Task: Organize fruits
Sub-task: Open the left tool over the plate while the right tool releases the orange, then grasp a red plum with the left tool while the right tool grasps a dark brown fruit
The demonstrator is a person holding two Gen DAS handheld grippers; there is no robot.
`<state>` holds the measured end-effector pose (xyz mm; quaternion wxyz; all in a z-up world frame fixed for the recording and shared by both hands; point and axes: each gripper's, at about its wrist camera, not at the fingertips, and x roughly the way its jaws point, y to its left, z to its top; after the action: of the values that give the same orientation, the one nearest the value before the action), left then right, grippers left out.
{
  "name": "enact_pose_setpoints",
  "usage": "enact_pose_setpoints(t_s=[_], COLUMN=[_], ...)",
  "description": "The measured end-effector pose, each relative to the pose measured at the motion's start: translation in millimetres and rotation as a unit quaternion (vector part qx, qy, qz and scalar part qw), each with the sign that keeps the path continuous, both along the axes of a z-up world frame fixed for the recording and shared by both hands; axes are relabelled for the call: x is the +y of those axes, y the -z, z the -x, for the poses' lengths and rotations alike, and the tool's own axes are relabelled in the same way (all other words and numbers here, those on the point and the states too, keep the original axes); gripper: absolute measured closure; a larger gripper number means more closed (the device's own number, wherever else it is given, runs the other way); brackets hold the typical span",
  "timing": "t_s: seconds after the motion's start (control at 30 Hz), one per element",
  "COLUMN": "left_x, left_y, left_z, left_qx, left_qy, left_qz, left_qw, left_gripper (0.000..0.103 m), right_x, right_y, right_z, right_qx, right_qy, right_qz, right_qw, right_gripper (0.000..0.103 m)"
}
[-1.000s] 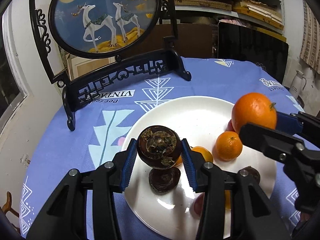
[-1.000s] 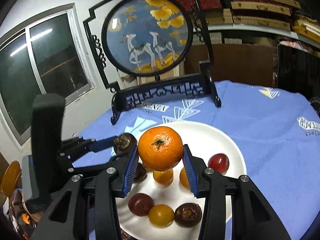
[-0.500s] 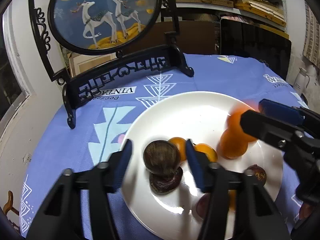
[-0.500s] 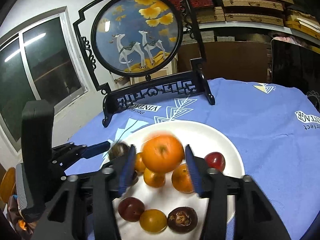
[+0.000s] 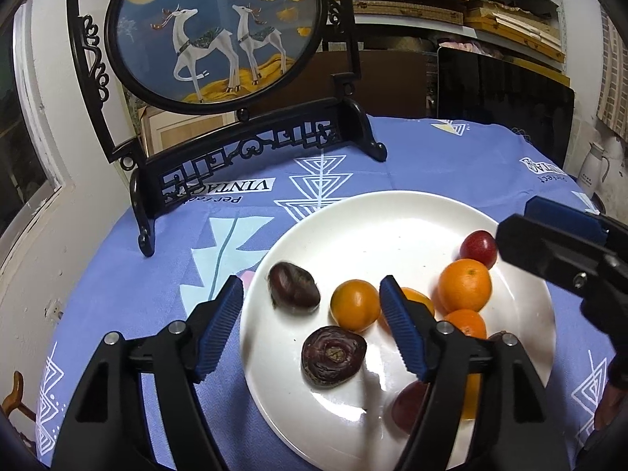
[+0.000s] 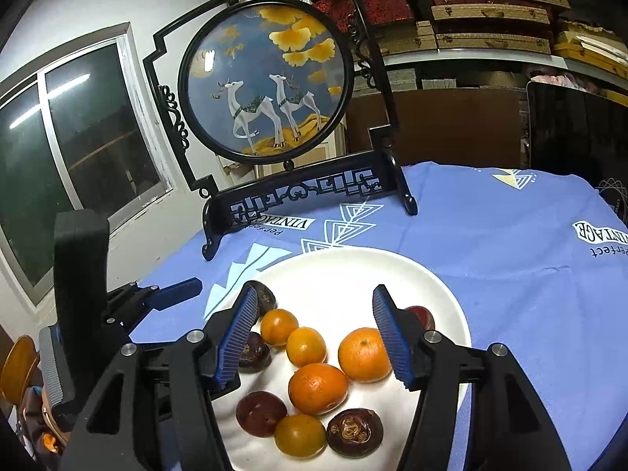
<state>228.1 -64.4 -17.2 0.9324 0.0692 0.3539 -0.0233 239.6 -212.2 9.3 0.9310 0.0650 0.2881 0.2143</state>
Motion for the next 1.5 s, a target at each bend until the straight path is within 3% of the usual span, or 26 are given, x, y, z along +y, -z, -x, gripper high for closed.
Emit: enact_pose_setpoints(t_s=[0.17,0.57,0.7,0.8,0.97,1.0,1.1,1.17,1.27,1.33,1.43,1.5], left_x=[-1,4,12,16,5,4,8,16,27,36,44,41], left_y=[-1,-11,-23,-31,-43,-46,-54,-50,-35,-25,-12,-3], left_z=[1,4,7,11,30,38,80,105,129,140,155,160], left_qx=[-0.003,-0.011,-0.027,-0.035,-0.044,-0.050,-0.076,-0.078,-0.053,-0.030,0.002,0.023], left_qy=[0.004,-0.001,-0.011,-0.010,0.014,0.020,0.048,0.063,0.071,0.067,0.079,0.096], left_qz=[0.000,0.015,0.028,0.040,0.038,0.036,0.047,0.057,0.041,0.027,0.019,0.012], left_qw=[1.0000,0.9998,0.9992,0.9986,0.9982,0.9979,0.9949,0.9934,0.9952,0.9969,0.9967,0.9950], left_gripper=[0.033,0.032,0.030,0.029,0.029,0.028,0.009,0.008,0.008,0.008,0.008,0.008], right_x=[2,10,11,5,-21,-27,-46,-50,-48,-42,-30,-25], right_y=[0,-11,-30,-30,-4,2,30,46,64,74,87,86], right_z=[1,11,37,76,132,139,160,162,155,148,144,147], right_qx=[-0.001,-0.016,-0.034,-0.053,-0.011,-0.002,0.049,0.077,0.110,0.121,0.141,0.136], right_qy=[-0.002,-0.018,-0.032,-0.044,-0.034,-0.032,-0.035,-0.042,-0.060,-0.060,-0.084,-0.088], right_qz=[-0.001,0.011,0.004,0.044,0.128,0.132,0.133,0.133,0.122,0.135,0.157,0.174], right_qw=[1.000,1.000,0.999,0.997,0.991,0.991,0.989,0.987,0.985,0.982,0.974,0.971], right_gripper=[0.036,0.036,0.036,0.030,0.030,0.029,0.030,0.030,0.030,0.034,0.057,0.062])
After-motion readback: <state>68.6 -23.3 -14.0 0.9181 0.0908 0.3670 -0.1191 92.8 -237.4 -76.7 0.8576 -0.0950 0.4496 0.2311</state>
